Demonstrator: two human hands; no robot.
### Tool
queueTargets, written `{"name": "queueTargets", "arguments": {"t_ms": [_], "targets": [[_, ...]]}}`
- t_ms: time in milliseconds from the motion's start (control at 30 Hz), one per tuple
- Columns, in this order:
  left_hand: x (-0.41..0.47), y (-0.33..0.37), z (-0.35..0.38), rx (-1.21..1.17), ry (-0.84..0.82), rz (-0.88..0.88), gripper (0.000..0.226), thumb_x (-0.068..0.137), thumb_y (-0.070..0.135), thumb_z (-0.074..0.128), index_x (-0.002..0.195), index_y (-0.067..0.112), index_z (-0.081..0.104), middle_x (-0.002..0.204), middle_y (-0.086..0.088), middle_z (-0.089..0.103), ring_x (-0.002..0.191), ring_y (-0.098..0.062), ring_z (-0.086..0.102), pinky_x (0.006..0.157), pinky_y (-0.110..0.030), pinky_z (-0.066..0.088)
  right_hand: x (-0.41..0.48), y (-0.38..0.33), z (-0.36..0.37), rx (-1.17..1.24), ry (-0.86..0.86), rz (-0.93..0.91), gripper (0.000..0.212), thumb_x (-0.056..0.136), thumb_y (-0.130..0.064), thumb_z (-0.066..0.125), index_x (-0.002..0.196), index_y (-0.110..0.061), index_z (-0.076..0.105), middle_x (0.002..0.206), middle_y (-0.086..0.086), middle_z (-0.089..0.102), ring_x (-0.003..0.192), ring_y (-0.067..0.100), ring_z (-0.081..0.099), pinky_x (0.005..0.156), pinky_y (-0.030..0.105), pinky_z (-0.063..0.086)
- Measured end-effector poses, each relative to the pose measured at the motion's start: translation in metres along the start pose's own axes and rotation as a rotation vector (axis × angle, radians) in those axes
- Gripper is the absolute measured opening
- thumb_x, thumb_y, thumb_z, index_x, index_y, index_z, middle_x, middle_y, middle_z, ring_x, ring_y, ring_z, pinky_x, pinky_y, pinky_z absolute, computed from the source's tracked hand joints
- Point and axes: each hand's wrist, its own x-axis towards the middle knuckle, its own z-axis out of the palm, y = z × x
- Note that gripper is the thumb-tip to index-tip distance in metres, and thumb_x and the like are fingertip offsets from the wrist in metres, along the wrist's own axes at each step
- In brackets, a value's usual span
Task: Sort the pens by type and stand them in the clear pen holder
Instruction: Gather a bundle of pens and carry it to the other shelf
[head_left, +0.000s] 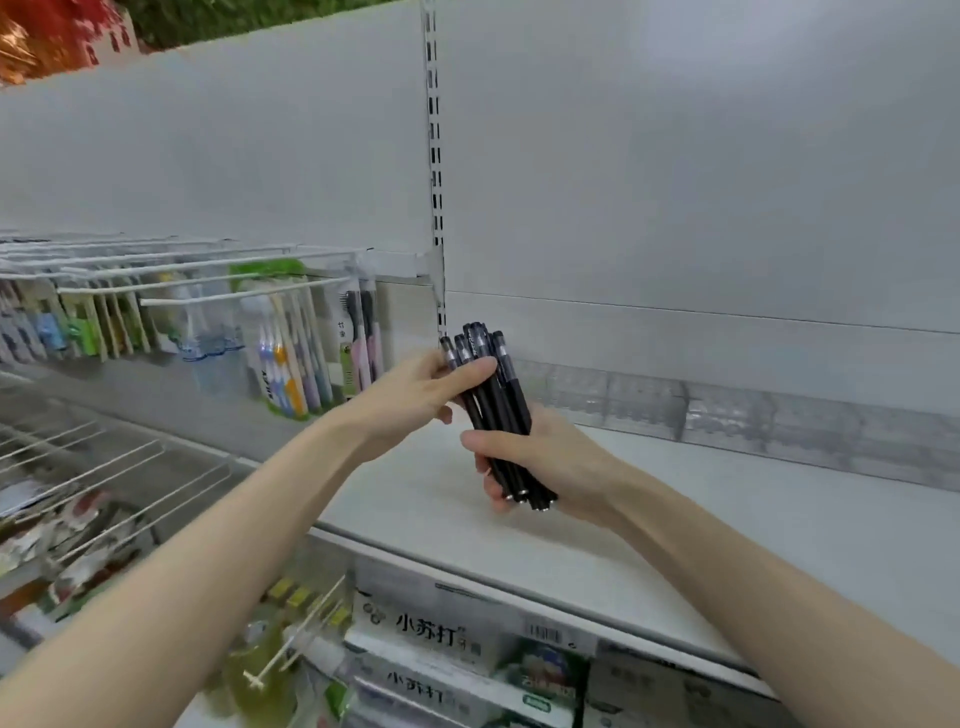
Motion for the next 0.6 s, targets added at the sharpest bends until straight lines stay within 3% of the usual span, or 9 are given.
{"name": "queueTargets", "arguments": {"t_ms": [67, 167, 233, 333, 467, 533, 600], "targets": [[0.019, -0.014, -0.01, -0.054, -0.088, -0.011, 0.028, 0.097, 0.031, 0.049, 0.096, 0.008, 0.065, 0.092, -0.007, 0.071, 0.074, -0.015, 0.057, 0.062, -0.023, 0.041, 0.017, 0.003, 0.003, -0.012, 0.065, 0.017, 0.007, 0.092, -0.016, 0.061, 0.093, -0.013, 0.055, 0.069, 0.007, 0.056, 0.058, 0.018, 0.058, 0.053, 0.026, 0.05], [0.044, -0.035, -0.022, -0.159, -0.183, -0.054, 0.024, 0.096, 0.027, 0.049, 0.093, 0.007, 0.062, 0.1, -0.018, 0.068, 0.09, -0.033, 0.062, 0.084, -0.037, 0.053, 0.041, 0.009, 0.011, -0.156, 0.164, 0.029, 0.023, 0.093, -0.026, 0.059, 0.11, -0.01, 0.061, 0.084, 0.006, 0.063, 0.075, 0.013, 0.058, 0.068, 0.022, 0.048], [0.057, -0.044, -0.029, -0.203, -0.275, -0.069, 0.023, 0.097, 0.025, 0.047, 0.091, 0.008, 0.061, 0.097, -0.012, 0.071, 0.094, -0.025, 0.066, 0.088, -0.035, 0.053, 0.055, 0.014, 0.016, -0.261, 0.215, 0.051, 0.034, 0.094, -0.03, 0.057, 0.121, -0.008, 0.058, 0.107, 0.019, 0.063, 0.092, 0.017, 0.058, 0.085, 0.028, 0.046], [0.072, -0.056, -0.04, -0.226, -0.425, -0.057, 0.029, 0.099, 0.026, 0.044, 0.094, 0.004, 0.062, 0.09, -0.007, 0.072, 0.084, -0.02, 0.066, 0.083, -0.03, 0.054, 0.066, 0.017, 0.023, -0.326, 0.266, 0.116, 0.039, 0.095, -0.036, 0.054, 0.121, -0.007, 0.058, 0.112, 0.019, 0.062, 0.095, 0.017, 0.057, 0.09, 0.032, 0.046], [0.083, -0.069, -0.046, -0.147, -0.538, -0.056, 0.033, 0.101, 0.024, 0.04, 0.078, 0.007, 0.057, 0.055, 0.009, 0.06, 0.048, -0.004, 0.05, 0.051, -0.018, 0.042, 0.075, 0.017, 0.031, -0.41, 0.314, 0.129, 0.026, 0.097, -0.034, 0.051, 0.112, -0.018, 0.065, 0.101, 0.007, 0.068, 0.086, 0.009, 0.059, 0.081, 0.019, 0.047], [0.086, -0.074, -0.045, -0.11, -0.555, -0.052, 0.032, 0.099, 0.022, 0.046, 0.071, 0.01, 0.058, 0.048, 0.01, 0.057, 0.044, -0.002, 0.049, 0.049, -0.016, 0.041, 0.077, 0.018, 0.031, -0.468, 0.359, 0.154, 0.025, 0.096, -0.033, 0.053, 0.108, -0.016, 0.068, 0.091, 0.006, 0.068, 0.08, 0.012, 0.06, 0.081, 0.025, 0.048], [0.092, -0.081, -0.043, -0.03, -0.558, -0.028, 0.028, 0.095, 0.022, 0.054, 0.071, 0.009, 0.063, 0.053, 0.007, 0.06, 0.046, -0.006, 0.051, 0.05, -0.017, 0.043, 0.075, 0.021, 0.026, -0.523, 0.396, 0.189, 0.025, 0.095, -0.03, 0.056, 0.105, -0.011, 0.069, 0.095, 0.013, 0.07, 0.085, 0.024, 0.063, 0.088, 0.034, 0.049]]}}
